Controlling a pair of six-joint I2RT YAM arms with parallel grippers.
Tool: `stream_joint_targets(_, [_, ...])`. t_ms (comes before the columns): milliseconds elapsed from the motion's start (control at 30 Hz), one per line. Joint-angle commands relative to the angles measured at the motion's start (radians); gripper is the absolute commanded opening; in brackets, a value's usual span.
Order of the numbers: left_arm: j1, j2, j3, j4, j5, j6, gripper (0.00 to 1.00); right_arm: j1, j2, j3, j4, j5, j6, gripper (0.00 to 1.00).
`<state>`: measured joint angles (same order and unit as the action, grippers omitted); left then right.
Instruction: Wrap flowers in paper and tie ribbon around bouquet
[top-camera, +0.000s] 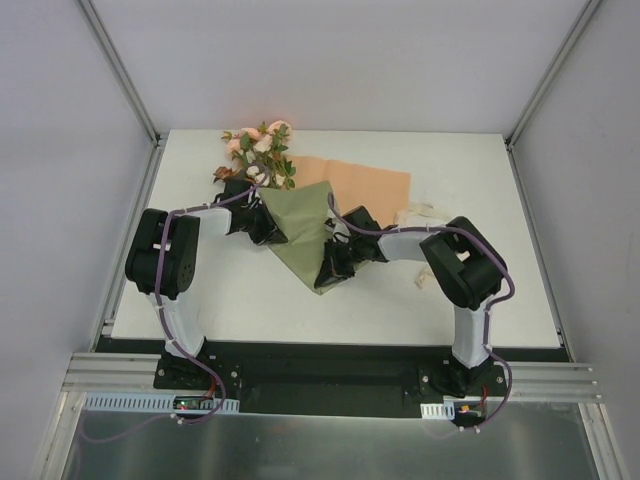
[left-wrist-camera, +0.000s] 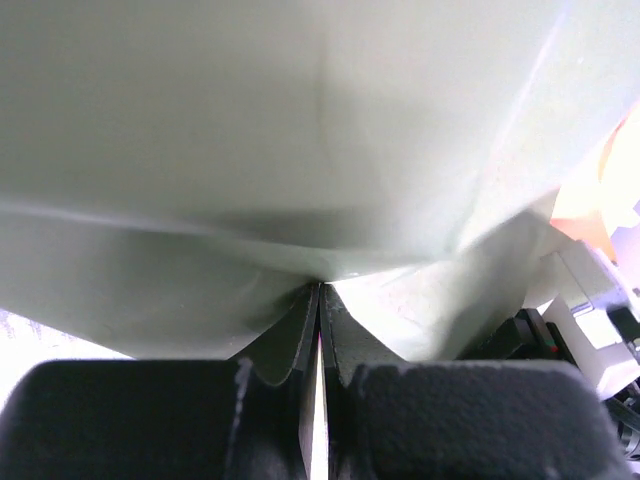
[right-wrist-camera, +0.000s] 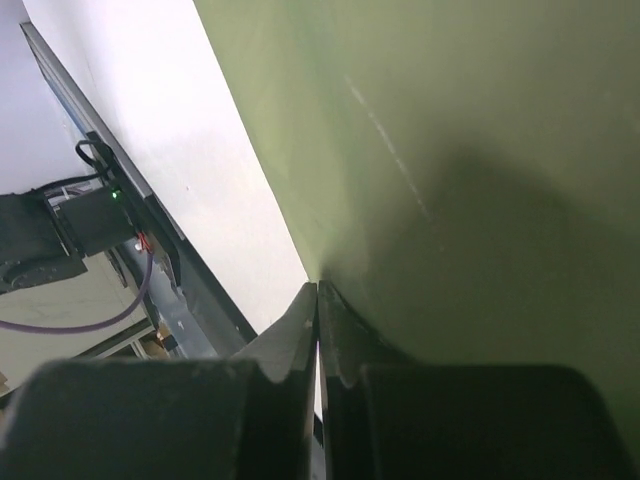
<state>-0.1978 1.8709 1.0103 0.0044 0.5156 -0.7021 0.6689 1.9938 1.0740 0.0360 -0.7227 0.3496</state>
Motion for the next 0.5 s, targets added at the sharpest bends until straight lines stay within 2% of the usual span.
stream_joint_targets(0, [-0.005,-0.004,0.051,-0.041,-0.017,0.067,0.00,-0.003,-0.133,-0.057,-0.062,0.014,-0.015,0.03])
stream_joint_targets(67, [-0.006,-0.013,0.068,-0.052,0.004,0.076,0.00,-0.006,-0.161,-0.046,-0.083,0.006,-0.031,0.03])
stream_joint_targets(233, [-0.038,-0.103,0.080,-0.053,0.067,0.088,0.15,-0.097,-0.265,-0.074,-0.094,-0.001,0.000,0.09])
stream_joint_targets(333, [-0.060,-0.162,0.074,-0.053,0.092,0.069,0.20,-0.181,-0.337,-0.111,-0.094,0.016,0.026,0.21])
stream_joint_targets(467, [-0.161,-0.182,0.071,-0.049,0.089,0.036,0.21,-0.287,-0.383,-0.164,-0.099,0.031,0.040,0.38])
